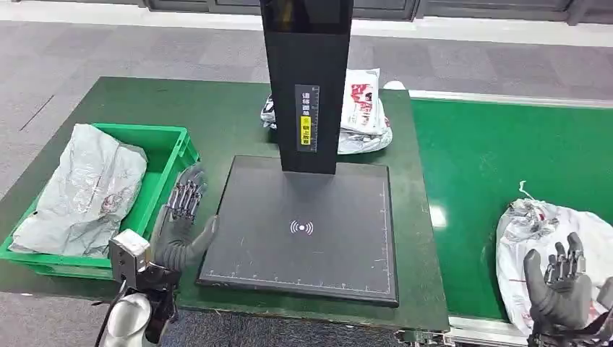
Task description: Moved the parcel from conveyor to table for the left to box.
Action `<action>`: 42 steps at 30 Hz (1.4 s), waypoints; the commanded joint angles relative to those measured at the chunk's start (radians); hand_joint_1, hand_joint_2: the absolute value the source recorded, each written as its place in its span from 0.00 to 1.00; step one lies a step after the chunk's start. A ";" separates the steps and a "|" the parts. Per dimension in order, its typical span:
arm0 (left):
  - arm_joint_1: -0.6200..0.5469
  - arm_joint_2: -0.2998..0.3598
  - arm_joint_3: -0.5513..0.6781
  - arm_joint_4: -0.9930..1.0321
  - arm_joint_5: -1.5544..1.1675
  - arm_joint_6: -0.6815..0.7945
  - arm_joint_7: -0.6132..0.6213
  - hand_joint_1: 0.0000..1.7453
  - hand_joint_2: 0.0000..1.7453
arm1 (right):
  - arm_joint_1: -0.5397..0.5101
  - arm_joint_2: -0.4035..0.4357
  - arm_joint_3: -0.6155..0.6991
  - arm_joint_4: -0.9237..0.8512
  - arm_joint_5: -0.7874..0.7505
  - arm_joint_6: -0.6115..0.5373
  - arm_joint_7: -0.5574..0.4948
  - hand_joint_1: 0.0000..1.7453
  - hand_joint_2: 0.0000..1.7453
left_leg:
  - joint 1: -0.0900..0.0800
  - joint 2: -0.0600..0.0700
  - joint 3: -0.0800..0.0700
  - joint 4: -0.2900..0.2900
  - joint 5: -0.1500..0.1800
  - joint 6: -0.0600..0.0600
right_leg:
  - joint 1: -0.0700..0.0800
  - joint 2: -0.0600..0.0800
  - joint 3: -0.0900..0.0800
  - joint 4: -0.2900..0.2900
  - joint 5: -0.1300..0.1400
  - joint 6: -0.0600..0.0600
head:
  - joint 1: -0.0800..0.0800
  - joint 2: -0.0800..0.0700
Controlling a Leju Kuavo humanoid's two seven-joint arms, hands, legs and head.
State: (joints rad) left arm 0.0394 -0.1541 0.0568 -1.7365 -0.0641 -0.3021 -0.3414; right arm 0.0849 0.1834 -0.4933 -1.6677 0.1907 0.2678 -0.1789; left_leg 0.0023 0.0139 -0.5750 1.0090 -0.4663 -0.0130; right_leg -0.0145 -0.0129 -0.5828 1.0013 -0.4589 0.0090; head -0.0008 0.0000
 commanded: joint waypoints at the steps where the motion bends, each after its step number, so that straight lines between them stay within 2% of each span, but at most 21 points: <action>1: 0.000 -0.009 -0.043 0.052 0.037 -0.029 0.015 0.00 1.00 | -0.069 -0.075 -0.052 0.175 0.059 0.001 0.028 0.00 1.00 | 0.001 -0.002 0.003 -0.003 0.001 0.000 | 0.001 0.000 0.004 -0.004 0.001 -0.001 | 0.000 0.000; 3: -0.018 -0.021 -0.069 0.088 0.035 -0.053 0.033 0.00 1.00 | -0.166 -0.145 -0.086 0.341 0.165 -0.051 0.089 0.00 1.00 | 0.001 -0.002 0.002 -0.001 0.000 0.000 | 0.001 0.000 0.002 -0.002 0.000 -0.001 | 0.000 0.000; 7: -0.052 -0.017 -0.124 0.167 0.031 -0.051 0.035 0.00 1.00 | -0.308 -0.284 -0.111 0.648 0.337 -0.130 0.088 0.00 1.00 | 0.001 0.001 0.002 -0.002 0.001 0.001 | 0.002 0.001 0.002 -0.002 0.002 0.000 | 0.000 0.000; 11: -0.068 -0.017 -0.141 0.211 0.038 -0.046 0.033 0.00 1.00 | -0.363 -0.339 -0.106 0.775 0.464 -0.177 0.102 0.00 1.00 | 0.001 0.000 0.003 -0.002 0.002 0.002 | 0.001 0.001 0.004 -0.004 0.003 0.001 | 0.000 0.000; 13: -0.073 -0.018 -0.145 0.225 0.039 -0.049 0.033 0.00 1.00 | -0.373 -0.350 -0.086 0.803 0.514 -0.195 0.118 0.00 1.00 | -0.001 -0.001 0.002 -0.001 0.003 0.002 | -0.001 0.000 0.003 -0.003 0.003 0.003 | 0.000 0.000; 15: -0.078 -0.019 -0.150 0.232 0.022 -0.030 0.034 0.00 1.00 | -0.380 -0.355 -0.073 0.831 0.584 -0.273 0.136 0.00 1.00 | 0.000 -0.003 0.002 -0.003 0.004 0.003 | 0.000 0.000 0.004 -0.006 0.005 0.003 | 0.000 0.000; 20: -0.085 -0.015 -0.157 0.256 0.020 -0.011 0.039 0.00 1.00 | -0.389 -0.360 -0.079 0.916 0.687 -0.331 0.179 0.00 1.00 | -0.001 -0.002 0.002 -0.001 0.002 0.002 | -0.001 0.000 0.003 -0.002 0.003 0.003 | 0.000 0.000; 24: -0.089 -0.009 -0.164 0.262 0.013 0.004 0.036 0.00 1.00 | -0.424 -0.381 -0.070 1.053 0.766 -0.387 0.227 0.00 1.00 | -0.001 -0.002 0.002 -0.002 0.002 0.002 | -0.001 0.001 0.003 -0.003 0.004 0.003 | 0.000 0.000; 29: -0.109 -0.008 -0.185 0.281 0.012 0.005 0.037 0.00 1.00 | -0.445 -0.387 -0.054 1.231 0.834 -0.357 0.280 0.00 1.00 | -0.001 -0.002 0.002 -0.001 0.002 0.002 | -0.001 0.000 0.003 -0.003 0.004 0.003 | 0.000 0.000; 32: -0.122 -0.012 -0.192 0.297 0.013 0.007 0.037 0.00 1.00 | -0.444 -0.362 -0.050 1.279 0.846 -0.335 0.280 0.02 1.00 | 0.000 -0.002 0.002 0.000 0.002 0.002 | 0.000 0.000 0.003 -0.002 0.003 0.003 | 0.000 0.000; 33: -0.122 -0.013 -0.194 0.299 0.012 0.009 0.038 0.00 1.00 | -0.445 -0.349 -0.044 1.288 0.848 -0.312 0.263 1.00 1.00 | 0.000 -0.002 0.002 -0.001 0.002 0.002 | 0.000 0.000 0.003 -0.003 0.004 0.003 | 0.000 0.000; 42: -0.119 -0.007 -0.209 0.298 0.000 0.023 0.036 0.00 1.00 | -0.457 -0.279 -0.038 1.297 0.837 -0.264 0.211 1.00 1.00 | 0.004 0.003 0.005 -0.002 0.003 0.002 | 0.004 0.004 0.008 -0.008 0.006 0.003 | 0.000 0.000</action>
State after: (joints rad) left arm -0.0474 -0.1804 -0.1190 -1.5042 -0.0553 -0.2911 -0.3079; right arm -0.3529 -0.1827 -0.5417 -0.5058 1.0399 -0.0526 0.0629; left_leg 0.0054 0.0175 -0.5709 1.0097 -0.4662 -0.0106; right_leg -0.0113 -0.0101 -0.5762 0.9975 -0.4559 0.0123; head -0.0008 0.0000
